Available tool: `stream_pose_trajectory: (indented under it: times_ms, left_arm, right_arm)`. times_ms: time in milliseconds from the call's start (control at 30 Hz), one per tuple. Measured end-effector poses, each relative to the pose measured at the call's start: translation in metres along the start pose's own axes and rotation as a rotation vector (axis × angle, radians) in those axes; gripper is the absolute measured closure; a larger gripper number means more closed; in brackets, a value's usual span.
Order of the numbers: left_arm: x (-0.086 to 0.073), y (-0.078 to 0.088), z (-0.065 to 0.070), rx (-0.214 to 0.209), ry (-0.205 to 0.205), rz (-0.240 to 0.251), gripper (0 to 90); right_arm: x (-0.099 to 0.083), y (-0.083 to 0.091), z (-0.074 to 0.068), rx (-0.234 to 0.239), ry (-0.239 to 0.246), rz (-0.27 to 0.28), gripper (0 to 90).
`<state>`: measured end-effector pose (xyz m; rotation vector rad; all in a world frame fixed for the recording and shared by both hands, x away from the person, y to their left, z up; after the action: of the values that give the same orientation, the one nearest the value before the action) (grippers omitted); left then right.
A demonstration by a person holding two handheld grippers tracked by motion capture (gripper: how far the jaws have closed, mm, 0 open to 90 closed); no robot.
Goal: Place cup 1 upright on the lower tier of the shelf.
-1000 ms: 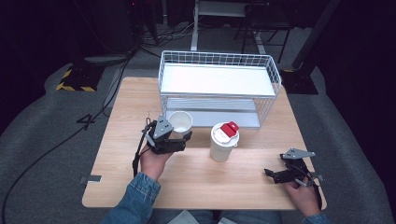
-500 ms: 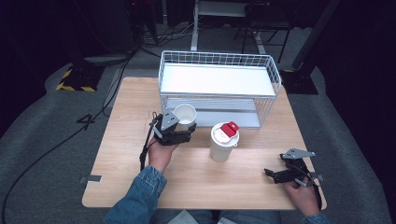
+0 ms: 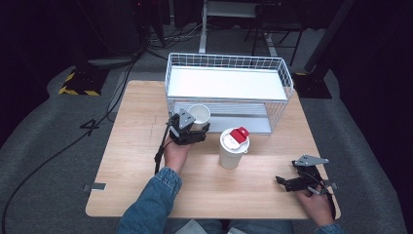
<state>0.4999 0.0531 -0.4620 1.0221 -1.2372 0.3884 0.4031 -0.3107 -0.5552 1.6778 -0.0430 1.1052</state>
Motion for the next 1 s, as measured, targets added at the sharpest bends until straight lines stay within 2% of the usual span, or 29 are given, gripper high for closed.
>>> stream_pose_trajectory:
  times_ms: [100, 167, 233, 300, 467, 500, 733, 1000]
  left_arm:
    - [-0.002, -0.008, -0.002, 0.006, 0.003, 0.001, 21.7]
    - [-0.004, -0.012, -0.004, 0.026, -0.002, -0.001, 21.7]
    - [-0.004, -0.019, -0.004, 0.015, 0.019, 0.019, 21.6]
    - [-0.004, -0.023, -0.004, 0.022, 0.013, 0.034, 21.6]
    - [-0.003, -0.032, -0.005, 0.037, -0.002, 0.018, 21.6]
    - [-0.003, -0.035, -0.004, 0.036, 0.009, 0.018, 21.6]
    - [-0.003, -0.043, -0.006, 0.042, 0.018, 0.016, 21.5]
    - [-0.009, -0.058, -0.013, 0.053, 0.049, 0.006, 21.5]
  right_arm:
    - [0.0, 0.0, 0.0, 0.0, 0.0, 0.0, 0.6]
    - [0.0, 0.0, 0.0, 0.0, 0.0, 0.0, 0.6]
    - [0.0, 0.0, 0.0, 0.0, 0.0, 0.0, 0.6]
    - [0.0, 0.0, 0.0, 0.0, 0.0, 0.0, 0.6]
    - [0.0, 0.0, 0.0, 0.0, 0.0, 0.0, 0.6]
    - [0.0, 0.0, 0.0, 0.0, 0.0, 0.0, 0.6]
    - [0.0, 0.0, 0.0, 0.0, 0.001, 0.0, 0.7]
    - [0.0, 0.0, 0.0, 0.0, 0.001, 0.002, 0.7]
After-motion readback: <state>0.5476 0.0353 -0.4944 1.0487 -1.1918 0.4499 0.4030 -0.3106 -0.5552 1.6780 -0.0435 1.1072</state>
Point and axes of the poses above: each handheld gripper's, and its own axes: y roughly backward along the jaws, x roughly out of its top, z roughly to its right, the point moved 7 cm from there along -y, roughly forward along the jaws, and after that the axes turned 3 degrees about -z, right-handed, at the moved point
